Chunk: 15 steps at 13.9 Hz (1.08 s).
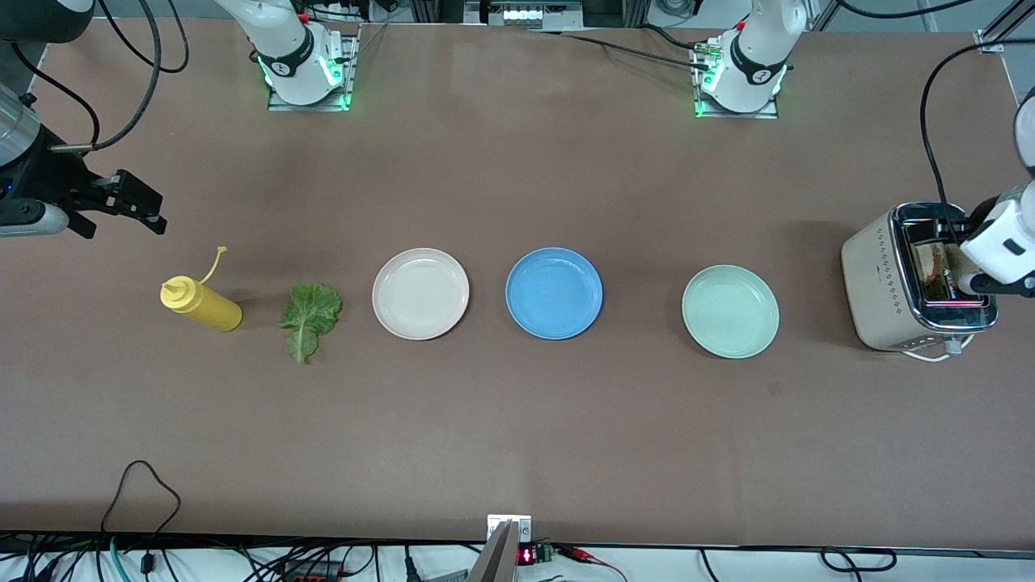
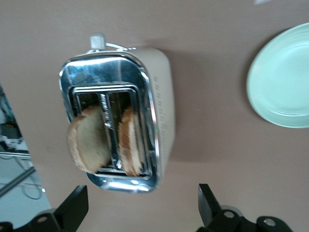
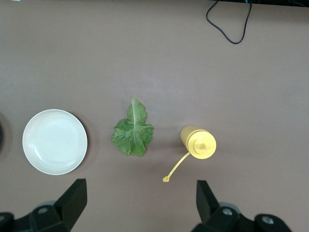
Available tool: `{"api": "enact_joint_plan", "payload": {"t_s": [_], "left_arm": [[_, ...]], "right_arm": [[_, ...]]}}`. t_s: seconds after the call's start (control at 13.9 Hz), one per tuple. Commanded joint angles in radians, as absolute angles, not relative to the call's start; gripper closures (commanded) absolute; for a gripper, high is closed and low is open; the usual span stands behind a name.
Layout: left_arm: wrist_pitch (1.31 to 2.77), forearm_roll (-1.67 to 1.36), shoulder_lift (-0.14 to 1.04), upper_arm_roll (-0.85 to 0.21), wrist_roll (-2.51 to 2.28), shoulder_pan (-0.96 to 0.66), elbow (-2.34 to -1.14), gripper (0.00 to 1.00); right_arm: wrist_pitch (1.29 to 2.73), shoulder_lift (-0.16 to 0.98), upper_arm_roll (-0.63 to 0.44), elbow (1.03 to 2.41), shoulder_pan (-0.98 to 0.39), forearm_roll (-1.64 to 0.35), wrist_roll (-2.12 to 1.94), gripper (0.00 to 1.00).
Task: Make sandwich in blue plate with both arms
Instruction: 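Grasp a bread slice in the toaster with the left gripper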
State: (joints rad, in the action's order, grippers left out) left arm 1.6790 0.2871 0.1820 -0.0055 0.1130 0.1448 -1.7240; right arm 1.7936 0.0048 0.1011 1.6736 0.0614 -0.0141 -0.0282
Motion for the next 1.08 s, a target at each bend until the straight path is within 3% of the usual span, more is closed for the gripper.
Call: {"api": "enact_joint_plan", "payload": {"t_s": [0.0, 0.14, 0.36, 0.57, 0.79, 0.86, 1.0], "left_arm": [[1.839, 0.330, 0.118, -0.018, 0.149, 0.204, -1.882, 0.00], [1.923, 0.330, 0.100, -0.018, 0.167, 0.219, -1.952, 0.02], [2.049, 0.330, 0.097, -0.018, 0.201, 0.267, -2.040, 0.12], [2.072, 0.330, 0.097, -0.020, 0.201, 0.282, -2.083, 0.46], [2.071, 0.328, 0.095, -0.020, 0.201, 0.285, -2.092, 0.91], [2.071, 0.328, 0.095, -0.020, 0.201, 0.287, -2.092, 0.99], [2.066, 0.328, 0.078, -0.021, 0.212, 0.287, -2.083, 0.99]], "right_arm": [[1.787, 0.017, 0.104, 1.652, 0.066, -0.021, -0.025, 0.00], [1.787, 0.018, 0.104, 1.652, 0.066, -0.021, -0.026, 0.00], [1.787, 0.018, 0.104, 1.652, 0.064, -0.020, -0.026, 0.00], [1.787, 0.018, 0.104, 1.652, 0.064, -0.020, -0.026, 0.00], [1.787, 0.018, 0.104, 1.652, 0.064, -0.018, -0.026, 0.00], [1.787, 0.018, 0.104, 1.652, 0.064, -0.018, -0.026, 0.00], [1.787, 0.020, 0.104, 1.652, 0.064, -0.018, -0.026, 0.00]]}}
